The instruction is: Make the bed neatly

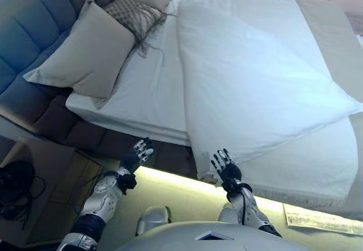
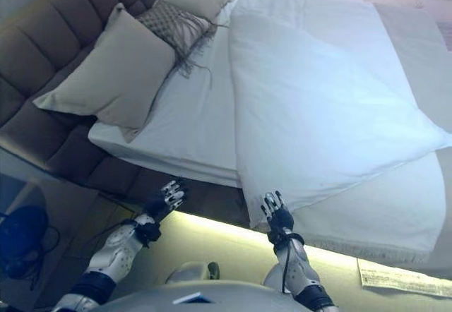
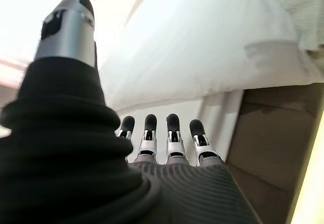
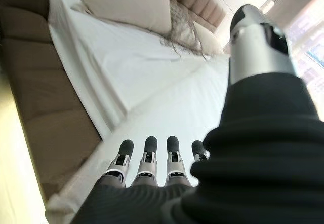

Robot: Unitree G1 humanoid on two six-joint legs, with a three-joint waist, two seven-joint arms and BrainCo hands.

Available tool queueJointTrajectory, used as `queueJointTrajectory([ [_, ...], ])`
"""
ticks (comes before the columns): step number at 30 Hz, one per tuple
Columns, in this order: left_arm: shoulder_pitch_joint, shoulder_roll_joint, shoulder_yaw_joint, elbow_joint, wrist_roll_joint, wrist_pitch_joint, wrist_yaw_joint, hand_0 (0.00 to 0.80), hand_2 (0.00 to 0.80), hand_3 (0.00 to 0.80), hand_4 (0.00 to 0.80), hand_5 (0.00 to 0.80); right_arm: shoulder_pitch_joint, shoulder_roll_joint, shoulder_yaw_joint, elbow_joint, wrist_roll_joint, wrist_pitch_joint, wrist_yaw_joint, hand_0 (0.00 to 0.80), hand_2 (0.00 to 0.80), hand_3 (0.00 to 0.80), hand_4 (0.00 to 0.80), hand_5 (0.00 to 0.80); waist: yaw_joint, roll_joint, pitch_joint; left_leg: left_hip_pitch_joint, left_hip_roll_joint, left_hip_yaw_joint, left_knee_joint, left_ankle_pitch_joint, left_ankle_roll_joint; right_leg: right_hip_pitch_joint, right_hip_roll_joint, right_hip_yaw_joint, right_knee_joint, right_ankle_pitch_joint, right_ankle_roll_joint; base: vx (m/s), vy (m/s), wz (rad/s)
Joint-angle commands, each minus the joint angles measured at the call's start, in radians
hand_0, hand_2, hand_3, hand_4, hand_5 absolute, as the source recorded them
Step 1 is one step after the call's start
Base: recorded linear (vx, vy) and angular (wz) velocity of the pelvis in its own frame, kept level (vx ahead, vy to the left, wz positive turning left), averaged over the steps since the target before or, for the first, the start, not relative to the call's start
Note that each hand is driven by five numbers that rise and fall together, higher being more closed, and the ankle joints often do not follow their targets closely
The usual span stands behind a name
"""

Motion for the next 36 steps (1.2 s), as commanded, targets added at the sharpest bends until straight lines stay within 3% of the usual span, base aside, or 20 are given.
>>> queueJointTrajectory([
  [1, -0.037, -0.008, 0.057, -0.057, -0.018, -0.078, -0.026, 0.000, 0.000, 0.000, 0.000, 0.000, -0.038, -0.014, -0.034, -0.055, 0.001, 0.003, 0.058, 0.000, 0.000, 0.000, 0.000, 0.000, 0.002, -0.021, 0.042, 0.040, -0.019, 0.025, 0.008, -0.040, 0.071, -0.019, 0.002, 0.034, 0.002, 0.079, 0.033, 0.235, -0.311, 0.35],
  [4, -0.003, -0.020, 0.077, -0.063, -0.030, -0.060, -0.037, 0.000, 0.000, 0.000, 0.000, 0.000, -0.017, -0.039, -0.028, -0.090, 0.010, 0.024, 0.041, 0.000, 0.000, 0.000, 0.000, 0.000, 0.002, -0.029, 0.030, 0.068, 0.052, 0.027, 0.031, -0.024, 0.039, -0.006, 0.024, 0.006, 0.039, 0.032, 0.018, 0.232, -0.244, 0.17],
  [7, 0.024, -0.025, 0.071, -0.061, -0.014, -0.080, -0.024, 0.000, 0.000, 0.000, 0.000, 0.000, 0.000, -0.069, -0.026, -0.104, 0.028, 0.028, 0.057, 0.000, 0.000, 0.000, 0.000, 0.000, 0.000, -0.021, 0.022, 0.077, 0.097, 0.009, 0.027, 0.055, 0.016, 0.024, 0.075, -0.014, 0.030, -0.006, -0.005, 0.169, -0.206, 0.14],
  [15, 0.031, -0.047, 0.067, -0.042, -0.028, -0.118, 0.009, 0.000, 0.000, 0.000, 0.000, 0.000, -0.010, -0.099, 0.003, -0.093, 0.018, 0.056, 0.062, 0.000, 0.000, 0.000, 0.000, 0.000, -0.006, -0.002, 0.017, 0.067, 0.151, -0.043, 0.099, 0.168, -0.024, 0.054, 0.163, -0.031, 0.039, -0.094, -0.084, 0.081, -0.191, 0.06],
  [16, 0.035, -0.048, 0.067, -0.039, -0.031, -0.122, 0.012, 0.000, 0.000, 0.000, 0.000, 0.000, -0.012, -0.105, 0.010, -0.090, 0.021, 0.057, 0.062, 0.000, 0.000, 0.000, 0.000, 0.000, -0.001, -0.006, 0.024, 0.025, 0.149, -0.048, 0.179, 0.212, -0.023, 0.072, 0.182, -0.027, 0.036, -0.110, -0.104, 0.074, -0.258, -0.02],
  [19, 0.038, -0.056, 0.057, -0.042, -0.032, -0.115, 0.019, 0.000, 0.000, 0.000, 0.000, 0.000, -0.017, -0.113, 0.012, -0.084, 0.035, 0.053, 0.061, 0.000, 0.000, 0.000, 0.000, 0.000, 0.010, -0.008, 0.044, -0.073, 0.129, -0.046, 0.270, 0.253, -0.009, 0.107, 0.214, -0.026, 0.029, -0.126, -0.128, 0.074, -0.174, -0.01],
  [21, 0.043, -0.060, 0.045, -0.044, -0.016, -0.122, 0.025, 0.000, 0.000, 0.000, 0.000, 0.000, -0.018, -0.113, 0.011, -0.084, 0.037, 0.045, 0.065, 0.000, 0.000, 0.000, 0.000, 0.000, 0.017, 0.001, 0.053, -0.082, 0.121, -0.044, 0.217, 0.257, -0.007, 0.121, 0.218, -0.033, 0.029, -0.135, -0.122, 0.092, 0.021, 0.02],
  [27, 0.060, -0.070, 0.063, -0.023, -0.038, -0.126, 0.032, 0.000, 0.000, 0.000, 0.000, 0.000, 0.011, -0.122, 0.017, -0.120, 0.018, 0.052, 0.037, 0.000, 0.000, 0.000, 0.000, 0.000, 0.073, 0.069, 0.070, -0.150, 0.104, -0.113, -0.129, 0.388, -0.059, 0.207, 0.215, -0.036, 0.037, -0.207, -0.104, 0.221, 0.208, 0.00],
  [29, 0.071, -0.074, 0.082, -0.024, -0.032, -0.119, 0.019, 0.000, 0.000, 0.000, 0.000, 0.000, 0.013, -0.117, 0.016, -0.120, 0.012, 0.044, 0.032, 0.000, 0.000, 0.000, 0.000, 0.000, 0.098, 0.075, 0.068, -0.176, 0.096, -0.139, -0.144, 0.397, -0.061, 0.246, 0.206, -0.037, 0.045, -0.235, -0.102, 0.291, 0.157, -0.37],
  [30, 0.074, -0.074, 0.096, -0.021, -0.025, -0.112, 0.004, 0.000, 0.000, 0.000, 0.000, 0.000, 0.007, -0.113, 0.015, -0.118, 0.013, 0.041, 0.028, 0.000, 0.000, 0.000, 0.000, 0.000, 0.107, 0.072, 0.066, -0.184, 0.085, -0.148, -0.114, 0.373, -0.057, 0.258, 0.193, -0.037, 0.054, -0.246, -0.099, 0.283, 0.148, 0.03],
  [34, 0.070, -0.060, 0.137, -0.016, -0.008, -0.081, -0.042, 0.000, 0.000, 0.000, 0.000, 0.000, -0.013, -0.087, 0.014, -0.092, 0.016, 0.027, 0.019, 0.000, 0.000, 0.000, 0.000, 0.000, 0.115, 0.055, 0.052, -0.175, 0.048, -0.106, -0.025, 0.216, -0.023, 0.271, 0.128, -0.046, 0.099, -0.258, -0.078, 0.276, 0.141, -0.02],
  [36, 0.072, -0.048, 0.147, -0.034, 0.015, -0.076, -0.066, 0.000, 0.000, 0.000, 0.000, 0.000, 0.002, -0.067, 0.008, -0.100, 0.001, 0.025, 0.027, 0.000, 0.000, 0.000, 0.000, 0.000, 0.119, 0.049, 0.036, -0.170, 0.026, -0.097, -0.006, 0.187, 0.003, 0.271, 0.097, -0.049, 0.128, -0.261, -0.064, 0.329, 0.161, -0.04],
])
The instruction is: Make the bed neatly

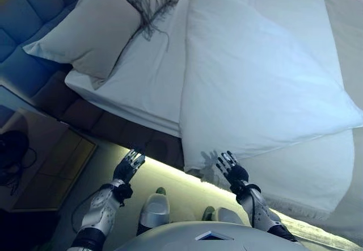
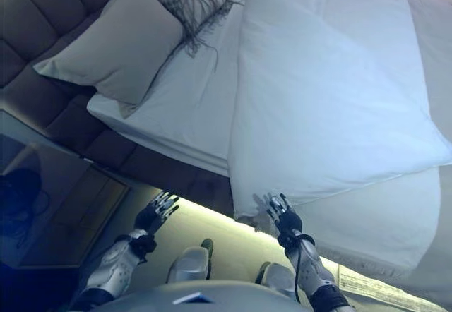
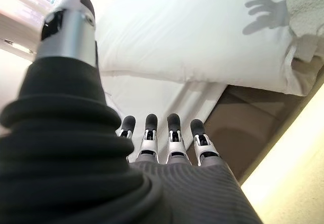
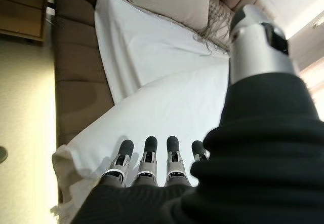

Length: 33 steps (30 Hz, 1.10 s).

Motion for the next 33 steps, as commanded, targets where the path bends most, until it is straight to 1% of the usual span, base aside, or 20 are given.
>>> queueJointTrajectory([
  [1, -0.017, 0.027, 0.045, -0.084, 0.028, -0.017, -0.055, 0.000, 0.000, 0.000, 0.000, 0.000, 0.013, 0.018, -0.003, -0.074, -0.016, -0.044, 0.019, 0.000, 0.000, 0.000, 0.000, 0.000, 0.008, -0.006, -0.061, -0.131, -0.016, -0.006, -0.019, 0.115, 0.043, 0.161, -0.057, -0.028, -0.104, 0.071, 0.044, 0.286, 0.141, -0.17],
  [4, -0.014, 0.037, 0.024, -0.113, 0.028, 0.006, -0.047, 0.000, 0.000, 0.000, 0.000, 0.000, 0.025, 0.037, -0.004, -0.071, -0.012, -0.052, 0.003, 0.000, 0.000, 0.000, 0.000, 0.000, 0.023, -0.007, -0.074, -0.130, -0.047, -0.033, -0.004, 0.094, 0.066, 0.148, -0.101, -0.026, -0.069, 0.087, 0.053, 0.228, 0.121, -0.08],
  [6, -0.006, 0.040, 0.009, -0.108, 0.039, 0.006, -0.040, 0.000, 0.000, 0.000, 0.000, 0.000, 0.044, 0.050, -0.005, -0.081, -0.009, -0.051, -0.009, 0.000, 0.000, 0.000, 0.000, 0.000, 0.019, -0.005, -0.078, -0.115, -0.063, -0.035, -0.009, 0.083, 0.083, 0.129, -0.125, -0.015, -0.038, 0.119, 0.059, 0.216, 0.114, -0.05],
  [8, -0.004, 0.040, -0.006, -0.095, 0.051, -0.004, -0.029, 0.000, 0.000, 0.000, 0.000, 0.000, 0.055, 0.057, -0.005, -0.085, -0.006, -0.050, -0.010, 0.000, 0.000, 0.000, 0.000, 0.000, 0.014, -0.005, -0.080, -0.112, -0.076, -0.033, -0.016, 0.080, 0.092, 0.119, -0.145, -0.002, -0.019, 0.159, 0.070, 0.167, 0.081, -0.07],
  [11, -0.002, 0.054, -0.014, -0.093, 0.054, -0.025, -0.030, 0.000, 0.000, 0.000, 0.000, 0.000, 0.058, 0.063, -0.003, -0.082, -0.016, -0.062, 0.002, 0.000, 0.000, 0.000, 0.000, 0.000, 0.017, 0.000, -0.077, -0.132, -0.093, -0.031, -0.008, 0.070, 0.107, 0.105, -0.159, 0.006, 0.013, 0.174, 0.069, 0.082, 0.046, 0.00],
  [13, -0.006, 0.063, -0.025, -0.088, 0.053, -0.048, -0.017, 0.000, 0.000, 0.000, 0.000, 0.000, 0.052, 0.066, 0.003, -0.076, -0.022, -0.061, -0.001, 0.000, 0.000, 0.000, 0.000, 0.000, 0.020, 0.000, -0.073, -0.151, -0.099, -0.030, 0.004, 0.068, 0.108, 0.100, -0.155, 0.000, -0.013, 0.171, 0.062, 0.017, -0.060, 0.03],
  [14, -0.014, 0.067, -0.035, -0.088, 0.054, -0.067, 0.004, 0.000, 0.000, 0.000, 0.000, 0.000, 0.044, 0.062, 0.013, -0.072, -0.021, -0.061, 0.002, 0.000, 0.000, 0.000, 0.000, 0.000, 0.021, -0.002, -0.067, -0.163, -0.096, -0.027, 0.009, 0.068, 0.103, 0.088, -0.147, -0.002, -0.061, 0.165, 0.059, -0.084, -0.167, -0.09],
  [15, -0.031, 0.073, -0.044, -0.089, 0.061, -0.101, 0.030, 0.000, 0.000, 0.000, 0.000, 0.000, 0.023, 0.050, 0.022, -0.061, -0.021, -0.060, 0.017, 0.000, 0.000, 0.000, 0.000, 0.000, 0.019, -0.003, -0.051, -0.182, -0.086, -0.014, 0.015, 0.070, 0.088, 0.047, -0.129, 0.000, -0.129, 0.176, 0.062, -0.144, -0.210, -0.23],
  [16, -0.045, 0.077, -0.049, -0.087, 0.073, -0.130, 0.047, 0.000, 0.000, 0.000, 0.000, 0.000, 0.004, 0.040, 0.028, -0.053, -0.022, -0.059, 0.028, 0.000, 0.000, 0.000, 0.000, 0.000, 0.017, -0.005, -0.038, -0.196, -0.077, -0.002, 0.018, 0.071, 0.078, 0.009, -0.119, 0.004, -0.151, 0.193, 0.066, -0.255, -0.282, -0.45],
  [17, -0.070, 0.091, -0.048, -0.095, 0.081, -0.166, 0.067, 0.000, 0.000, 0.000, 0.000, 0.000, -0.041, 0.023, 0.033, -0.045, -0.017, -0.054, 0.044, 0.000, 0.000, 0.000, 0.000, 0.000, 0.014, -0.010, -0.006, -0.218, -0.058, 0.013, 0.019, 0.072, 0.066, -0.049, -0.103, 0.009, -0.162, 0.211, 0.070, -0.302, -0.276, -0.56],
  [19, -0.103, 0.112, -0.044, -0.107, 0.089, -0.202, 0.070, 0.000, 0.000, 0.000, 0.000, 0.000, -0.090, 0.003, 0.030, -0.039, -0.003, -0.056, 0.056, 0.000, 0.000, 0.000, 0.000, 0.000, 0.010, -0.010, 0.042, -0.271, -0.030, 0.018, 0.036, 0.081, 0.052, -0.107, -0.084, 0.030, -0.127, 0.192, 0.068, -0.310, -0.292, -0.54],
  [20, -0.134, 0.121, -0.054, -0.110, 0.135, -0.220, 0.083, 0.000, 0.000, 0.000, 0.000, 0.000, -0.116, -0.006, 0.030, -0.035, 0.001, -0.052, 0.047, 0.000, 0.000, 0.000, 0.000, 0.000, 0.003, -0.013, 0.066, -0.304, -0.010, 0.033, 0.044, 0.095, 0.040, -0.116, -0.071, 0.024, -0.127, 0.181, 0.071, -0.217, -0.298, -0.33],
  [22, -0.195, 0.129, -0.101, -0.124, 0.229, -0.244, 0.141, 0.000, 0.000, 0.000, 0.000, 0.000, -0.117, -0.025, 0.018, -0.052, 0.007, -0.060, 0.035, 0.000, 0.000, 0.000, 0.000, 0.000, -0.023, -0.017, 0.098, -0.365, 0.037, 0.064, 0.089, 0.109, 0.012, -0.110, -0.063, 0.002, -0.126, 0.161, 0.070, -0.150, -0.271, -0.03],
  [23, -0.233, 0.128, -0.126, -0.133, 0.279, -0.251, 0.165, 0.000, 0.000, 0.000, 0.000, 0.000, -0.121, -0.044, 0.013, -0.055, 0.021, -0.070, 0.032, 0.000, 0.000, 0.000, 0.000, 0.000, -0.038, -0.021, 0.118, -0.392, 0.055, 0.056, 0.156, 0.087, 0.004, -0.112, -0.072, -0.002, -0.113, 0.150, 0.068, -0.097, -0.172, 0.40],
  [24, -0.245, 0.125, -0.139, -0.137, 0.336, -0.269, 0.187, 0.000, 0.000, 0.000, 0.000, 0.000, -0.125, -0.051, 0.013, -0.052, 0.023, -0.079, 0.026, 0.000, 0.000, 0.000, 0.000, 0.000, -0.034, -0.022, 0.125, -0.399, 0.049, 0.007, 0.175, 0.076, 0.002, -0.125, -0.077, 0.007, -0.096, 0.144, 0.064, -0.041, -0.065, 0.55],
  [25, -0.247, 0.129, -0.151, -0.136, 0.384, -0.296, 0.226, 0.000, 0.000, 0.000, 0.000, 0.000, -0.134, -0.053, 0.018, -0.044, 0.017, -0.077, 0.023, 0.000, 0.000, 0.000, 0.000, 0.000, -0.033, -0.020, 0.128, -0.387, 0.049, -0.025, 0.177, 0.062, 0.011, -0.156, -0.079, 0.028, -0.059, 0.131, 0.067, 0.037, 0.025, 0.27],
  [26, -0.249, 0.135, -0.155, -0.153, 0.446, -0.306, 0.260, 0.000, 0.000, 0.000, 0.000, 0.000, -0.123, -0.050, 0.013, -0.045, 0.004, -0.068, 0.016, 0.000, 0.000, 0.000, 0.000, 0.000, -0.041, -0.017, 0.131, -0.378, 0.053, -0.030, 0.196, 0.048, 0.016, -0.185, -0.085, 0.048, -0.007, 0.118, 0.069, 0.058, 0.027, -0.26],
  [27, -0.255, 0.144, -0.162, -0.170, 0.478, -0.312, 0.277, 0.000, 0.000, 0.000, 0.000, 0.000, -0.113, -0.047, 0.005, -0.049, -0.002, -0.065, 0.008, 0.000, 0.000, 0.000, 0.000, 0.000, -0.047, -0.017, 0.137, -0.382, 0.051, -0.032, 0.217, 0.039, 0.016, -0.197, -0.088, 0.056, 0.016, 0.114, 0.069, 0.051, -0.013, -0.55],
  [29, -0.305, 0.153, -0.194, -0.184, 0.542, -0.336, 0.332, 0.000, 0.000, 0.000, 0.000, 0.000, -0.118, -0.050, -0.004, -0.038, -0.022, -0.075, 0.001, 0.000, 0.000, 0.000, 0.000, 0.000, -0.064, -0.011, 0.162, -0.411, 0.063, -0.023, 0.247, 0.037, 0.012, -0.231, -0.094, 0.059, 0.053, 0.110, 0.069, -0.045, -0.023, -0.39],
  [33, -0.450, 0.133, -0.295, -0.185, 0.630, -0.322, 0.469, 0.000, 0.000, 0.000, 0.000, 0.000, -0.200, -0.050, -0.003, 0.016, -0.070, -0.114, -0.037, 0.000, 0.000, 0.000, 0.000, 0.000, -0.090, -0.001, 0.212, -0.447, 0.073, -0.022, 0.251, 0.049, 0.000, -0.289, -0.105, 0.061, 0.066, 0.127, 0.077, -0.166, 0.032, -0.10],
])
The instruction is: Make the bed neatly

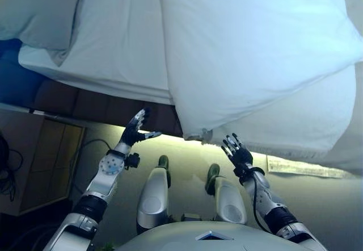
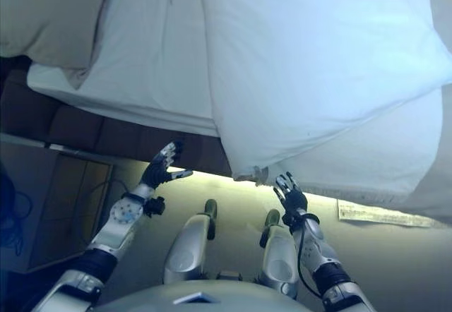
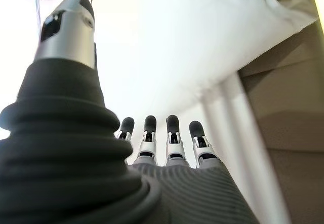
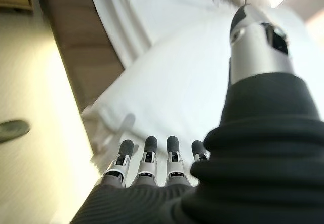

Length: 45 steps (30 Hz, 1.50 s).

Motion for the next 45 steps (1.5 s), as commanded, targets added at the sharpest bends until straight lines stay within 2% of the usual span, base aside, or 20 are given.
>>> queueJointTrajectory([
  [1, -0.100, -0.005, -0.053, -0.071, 0.079, -0.062, 0.124, 0.000, 0.000, 0.000, 0.000, 0.000, -0.071, 0.001, -0.007, -0.028, -0.041, -0.077, -0.028, 0.000, 0.000, 0.000, 0.000, 0.000, -0.020, 0.004, 0.031, -0.079, 0.058, -0.065, -0.022, 0.109, -0.037, 0.060, -0.085, 0.010, -0.039, 0.028, 0.059, -0.165, 0.074, -0.05],
  [3, -0.137, -0.028, -0.081, -0.052, 0.013, -0.033, 0.148, 0.000, 0.000, 0.000, 0.000, 0.000, -0.101, 0.001, -0.019, 0.000, -0.028, -0.088, -0.048, 0.000, 0.000, 0.000, 0.000, 0.000, -0.026, 0.007, 0.045, -0.084, 0.056, -0.067, -0.034, 0.120, -0.043, 0.051, -0.090, 0.013, -0.054, 0.045, 0.063, -0.104, 0.077, -0.11],
  [7, -0.122, -0.055, -0.073, -0.017, -0.093, -0.044, 0.064, 0.000, 0.000, 0.000, 0.000, 0.000, -0.112, 0.007, -0.067, 0.057, 0.014, -0.123, -0.045, 0.000, 0.000, 0.000, 0.000, 0.000, -0.020, 0.012, 0.059, -0.087, 0.049, -0.060, -0.052, 0.134, -0.047, 0.070, -0.112, -0.005, -0.088, 0.070, 0.081, -0.006, 0.022, -0.07],
  [9, -0.115, -0.051, -0.068, -0.001, -0.135, -0.053, 0.033, 0.000, 0.000, 0.000, 0.000, 0.000, -0.129, 0.005, -0.104, 0.107, 0.030, -0.141, -0.036, 0.000, 0.000, 0.000, 0.000, 0.000, -0.020, 0.014, 0.067, -0.111, 0.062, -0.045, -0.030, 0.130, -0.049, 0.064, -0.127, -0.021, -0.083, 0.068, 0.081, -0.051, 0.011, 0.11],
  [11, -0.094, -0.038, -0.056, 0.020, -0.162, -0.060, 0.030, 0.000, 0.000, 0.000, 0.000, 0.000, -0.172, -0.015, -0.155, 0.195, 0.091, -0.148, 0.014, 0.000, 0.000, 0.000, 0.000, 0.000, -0.007, 0.021, 0.082, -0.144, 0.061, -0.054, 0.010, 0.115, -0.049, 0.035, -0.141, -0.026, -0.061, 0.066, 0.082, -0.066, 0.029, 0.16],
  [15, -0.029, 0.005, -0.013, 0.003, -0.249, -0.055, 0.017, 0.000, 0.000, 0.000, 0.000, 0.000, -0.232, -0.048, -0.213, 0.270, 0.089, -0.150, 0.052, 0.000, 0.000, 0.000, 0.000, 0.000, 0.022, 0.025, 0.103, -0.173, 0.058, -0.061, 0.043, 0.102, -0.052, 0.012, -0.145, -0.031, -0.041, 0.060, 0.075, -0.032, 0.024, 0.06],
  [22, 0.076, 0.059, 0.111, -0.026, -0.365, -0.072, -0.029, 0.000, 0.000, 0.000, 0.000, 0.000, -0.309, -0.097, -0.321, 0.374, 0.237, -0.099, 0.151, 0.000, 0.000, 0.000, 0.000, 0.000, 0.082, 0.020, 0.124, -0.236, 0.049, -0.074, 0.124, 0.069, -0.049, -0.040, -0.160, -0.054, 0.043, 0.033, 0.065, -0.018, -0.017, 0.09],
  [23, 0.076, 0.065, 0.124, -0.028, -0.373, -0.074, -0.035, 0.000, 0.000, 0.000, 0.000, 0.000, -0.331, -0.106, -0.337, 0.414, 0.267, -0.095, 0.183, 0.000, 0.000, 0.000, 0.000, 0.000, 0.092, 0.024, 0.128, -0.236, 0.049, -0.079, 0.140, 0.038, -0.054, -0.048, -0.161, -0.050, 0.067, 0.004, 0.072, 0.022, -0.030, 0.20],
  [33, 0.026, 0.078, 0.123, -0.049, -0.408, -0.084, -0.066, 0.000, 0.000, 0.000, 0.000, 0.000, -0.517, -0.195, -0.357, 0.532, 0.304, -0.036, 0.260, 0.000, 0.000, 0.000, 0.000, 0.000, 0.147, 0.046, 0.166, -0.309, 0.005, -0.088, 0.093, 0.090, -0.037, -0.150, -0.193, -0.064, 0.074, 0.030, 0.085, -0.059, 0.008, 0.16],
  [39, 0.016, 0.095, 0.121, -0.057, -0.435, -0.063, -0.100, 0.000, 0.000, 0.000, 0.000, 0.000, -0.591, -0.218, -0.362, 0.557, 0.336, -0.001, 0.277, 0.000, 0.000, 0.000, 0.000, 0.000, 0.174, 0.050, 0.170, -0.347, -0.012, -0.086, 0.100, 0.095, -0.031, -0.194, -0.210, -0.075, 0.091, 0.040, 0.087, 0.002, 0.011, 0.13],
  [45, 0.006, 0.113, 0.103, -0.086, -0.460, -0.074, -0.143, 0.000, 0.000, 0.000, 0.000, 0.000, -0.672, -0.246, -0.353, 0.587, 0.360, 0.043, 0.272, 0.000, 0.000, 0.000, 0.000, 0.000, 0.199, 0.054, 0.174, -0.388, -0.032, -0.083, 0.113, 0.097, -0.014, -0.255, -0.230, -0.075, 0.122, 0.052, 0.092, 0.017, 0.027, 0.09],
])
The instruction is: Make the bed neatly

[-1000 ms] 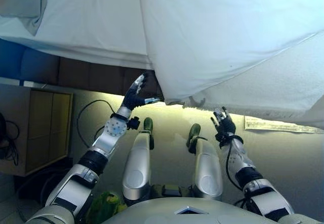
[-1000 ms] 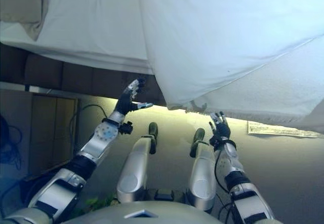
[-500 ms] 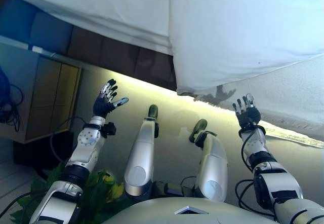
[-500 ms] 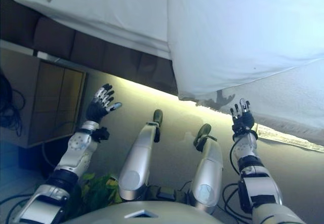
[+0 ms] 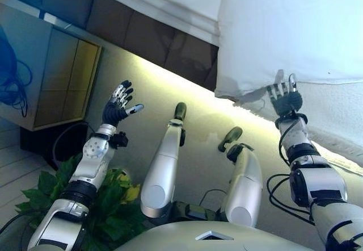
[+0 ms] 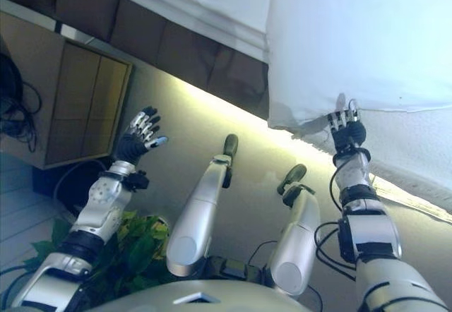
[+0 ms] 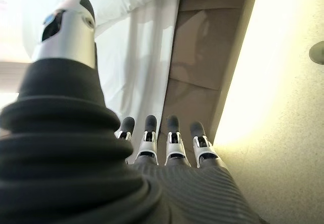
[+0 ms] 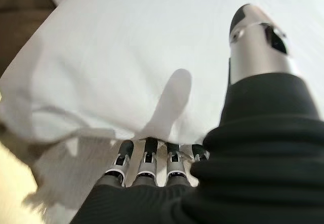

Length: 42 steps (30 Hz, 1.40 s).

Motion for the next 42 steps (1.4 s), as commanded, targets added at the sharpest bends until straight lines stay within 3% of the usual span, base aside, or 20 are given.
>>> queueJointTrajectory([
  [1, -0.015, 0.040, -0.014, -0.101, -0.054, -0.056, -0.035, 0.000, 0.000, 0.000, 0.000, 0.000, -0.022, -0.075, -0.013, 0.008, 0.043, 0.031, 0.031, 0.000, 0.000, 0.000, 0.000, 0.000, 0.039, 0.028, 0.013, -0.066, 0.026, -0.040, 0.012, 0.041, -0.024, 0.035, -0.093, 0.038, -0.111, 0.113, 0.103, 0.018, 0.036, 0.02],
  [10, -0.021, 0.053, -0.024, -0.153, -0.093, -0.081, -0.062, 0.000, 0.000, 0.000, 0.000, 0.000, -0.088, -0.125, -0.030, 0.054, 0.124, 0.040, 0.043, 0.000, 0.000, 0.000, 0.000, 0.000, 0.057, 0.055, 0.018, -0.118, -0.006, -0.040, 0.039, 0.039, 0.000, -0.054, -0.105, 0.053, -0.029, 0.107, 0.097, 0.013, 0.023, 0.10],
  [16, -0.025, 0.063, -0.023, -0.171, -0.101, -0.078, -0.066, 0.000, 0.000, 0.000, 0.000, 0.000, -0.115, -0.143, -0.035, 0.039, 0.101, 0.034, 0.049, 0.000, 0.000, 0.000, 0.000, 0.000, 0.061, 0.062, 0.021, -0.138, -0.019, -0.041, 0.047, 0.040, 0.008, -0.084, -0.109, 0.056, -0.007, 0.109, 0.096, 0.010, 0.000, 0.10],
  [18, -0.024, 0.064, -0.022, -0.173, -0.103, -0.078, -0.070, 0.000, 0.000, 0.000, 0.000, 0.000, -0.124, -0.149, -0.031, 0.035, 0.081, 0.031, 0.051, 0.621, 0.621, 0.621, 0.621, 0.621, 0.062, 0.066, 0.023, -0.139, -0.021, -0.039, 0.047, 0.042, 0.009, -0.087, -0.110, 0.057, -0.004, 0.111, 0.097, 0.000, 0.000, 0.00],
  [19, -0.024, 0.063, -0.022, -0.172, -0.103, -0.080, -0.072, 0.000, 0.000, 0.000, 0.000, 0.000, -0.130, -0.151, -0.031, 0.034, 0.074, 0.029, 0.053, 0.800, 0.800, 0.800, 0.800, 0.800, 0.062, 0.067, 0.023, -0.140, -0.022, -0.039, 0.047, 0.042, 0.010, -0.089, -0.111, 0.057, -0.002, 0.111, 0.097, 0.000, 0.000, 0.00],
  [32, -0.019, 0.070, -0.007, -0.182, -0.114, -0.082, -0.102, 0.000, 0.000, 0.000, 0.000, 0.000, -0.123, -0.125, -0.014, 0.003, 0.003, 0.003, 0.062, 0.800, 0.800, 0.800, 0.800, 0.800, 0.073, 0.058, 0.022, -0.090, -0.020, -0.048, -0.004, 0.058, -0.001, -0.028, -0.120, 0.029, -0.072, 0.138, 0.114, 0.004, -0.004, 0.01],
  [42, -0.002, 0.076, 0.021, -0.204, -0.114, -0.052, -0.106, 0.000, 0.000, 0.000, 0.000, 0.000, -0.011, -0.016, 0.054, -0.155, -0.138, -0.065, 0.016, 0.800, 0.800, 0.800, 0.800, 0.800, 0.095, 0.013, -0.012, 0.033, -0.014, -0.077, -0.093, 0.075, -0.027, 0.192, -0.102, -0.050, -0.253, 0.181, 0.133, 0.046, -0.052, 0.08],
])
